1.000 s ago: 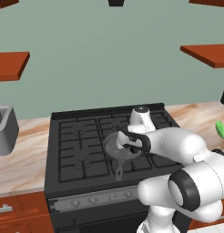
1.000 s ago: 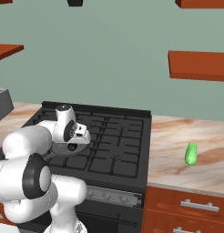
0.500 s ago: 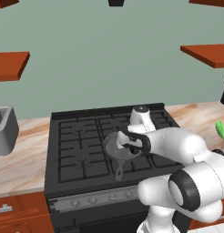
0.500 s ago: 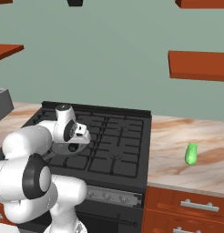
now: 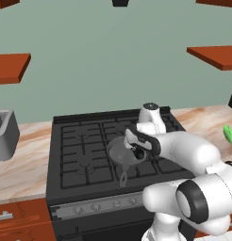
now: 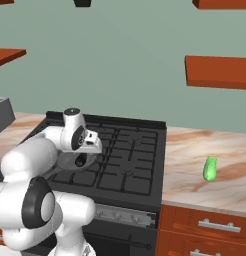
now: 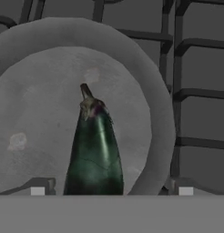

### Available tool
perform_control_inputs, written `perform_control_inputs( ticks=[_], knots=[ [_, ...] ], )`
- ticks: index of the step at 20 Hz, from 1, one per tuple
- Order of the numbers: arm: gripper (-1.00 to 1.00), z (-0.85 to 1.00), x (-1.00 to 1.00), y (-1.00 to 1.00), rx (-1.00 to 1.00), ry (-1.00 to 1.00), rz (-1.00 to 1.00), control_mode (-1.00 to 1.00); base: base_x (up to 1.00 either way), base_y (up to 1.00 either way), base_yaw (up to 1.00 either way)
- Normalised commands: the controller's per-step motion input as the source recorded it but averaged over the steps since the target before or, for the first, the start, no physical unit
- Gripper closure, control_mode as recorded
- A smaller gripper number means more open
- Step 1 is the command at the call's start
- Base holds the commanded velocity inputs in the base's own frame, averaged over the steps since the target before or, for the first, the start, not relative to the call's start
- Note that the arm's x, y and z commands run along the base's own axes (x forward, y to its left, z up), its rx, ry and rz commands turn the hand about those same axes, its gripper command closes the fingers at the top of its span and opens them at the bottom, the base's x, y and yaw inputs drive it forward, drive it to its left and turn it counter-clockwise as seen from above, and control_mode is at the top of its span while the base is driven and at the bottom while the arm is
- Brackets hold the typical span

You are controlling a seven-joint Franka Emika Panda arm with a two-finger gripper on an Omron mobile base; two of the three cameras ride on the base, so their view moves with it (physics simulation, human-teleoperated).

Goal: Put the corn and eggplant in the pan. Then turn on the front center burner and set the heat to medium.

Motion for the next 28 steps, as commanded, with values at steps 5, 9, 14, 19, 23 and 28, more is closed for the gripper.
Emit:
perform_control_inputs(
  ticks=[5, 9, 14, 19, 23, 28],
  knots=[
    [-1.00, 0.17, 0.00, -0.63, 0.00, 0.00, 0.00, -1.00, 0.00, 0.00, 0.00],
    [-1.00, 0.05, 0.00, -0.76, 0.00, 0.00, 0.00, -1.00, 0.00, 0.00, 0.00],
    [-1.00, 0.00, 0.00, -0.81, 0.00, 0.00, 0.00, -1.00, 0.00, 0.00, 0.00],
    [-1.00, 0.00, 0.02, -0.75, 0.00, 0.00, 0.00, -1.00, 0.00, 0.00, 0.00],
    [-1.00, 0.00, 0.04, -0.72, 0.00, 0.00, 0.00, -1.00, 0.00, 0.00, 0.00],
    [-1.00, 0.00, 0.03, -0.70, 0.00, 0.00, 0.00, -1.00, 0.00, 0.00, 0.00]
  ],
)
